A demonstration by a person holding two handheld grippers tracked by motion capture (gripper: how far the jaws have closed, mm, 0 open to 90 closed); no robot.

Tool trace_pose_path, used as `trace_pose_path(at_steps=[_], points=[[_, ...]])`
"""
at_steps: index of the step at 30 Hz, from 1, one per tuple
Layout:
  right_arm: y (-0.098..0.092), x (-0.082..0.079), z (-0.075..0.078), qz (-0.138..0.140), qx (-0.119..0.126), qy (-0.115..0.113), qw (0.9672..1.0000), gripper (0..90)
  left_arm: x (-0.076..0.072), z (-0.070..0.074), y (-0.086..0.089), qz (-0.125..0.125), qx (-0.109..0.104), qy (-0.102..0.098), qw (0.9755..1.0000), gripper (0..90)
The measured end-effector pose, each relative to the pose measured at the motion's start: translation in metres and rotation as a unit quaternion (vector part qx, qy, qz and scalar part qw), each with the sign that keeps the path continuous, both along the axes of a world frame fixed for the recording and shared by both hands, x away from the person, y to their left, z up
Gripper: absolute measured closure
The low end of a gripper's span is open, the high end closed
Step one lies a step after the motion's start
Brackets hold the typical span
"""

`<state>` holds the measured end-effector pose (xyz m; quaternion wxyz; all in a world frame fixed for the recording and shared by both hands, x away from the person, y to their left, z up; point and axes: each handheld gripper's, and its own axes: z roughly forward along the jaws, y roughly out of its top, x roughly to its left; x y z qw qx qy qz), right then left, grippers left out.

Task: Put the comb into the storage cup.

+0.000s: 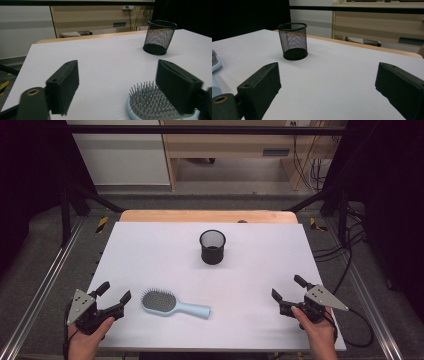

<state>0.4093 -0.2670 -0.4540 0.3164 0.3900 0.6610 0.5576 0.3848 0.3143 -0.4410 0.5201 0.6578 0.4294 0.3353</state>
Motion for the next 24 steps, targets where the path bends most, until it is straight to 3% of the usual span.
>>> trace_pose_path(at_steps=[6, 13, 24], points=[[-0.001, 0.0, 0.0, -0.003, -0.001, 0.001, 1.0, 6.7, 0.003, -0.003, -0.003, 0.007, 0.017, 0.022, 0.9996, 43.1], [0.0, 0.0, 0.0, -0.004, -0.002, 0.001, 1.0, 6.9, 0.007, -0.006, 0.0, 0.017, 0.02, 0.053, 0.9982, 63.6], [0.002, -0.001, 0.001, -0.001, -0.013, -0.003, 0.9999, 6.6, 0.015, -0.011, -0.002, -0.006, 0.018, 0.101, 0.9947, 86.7]])
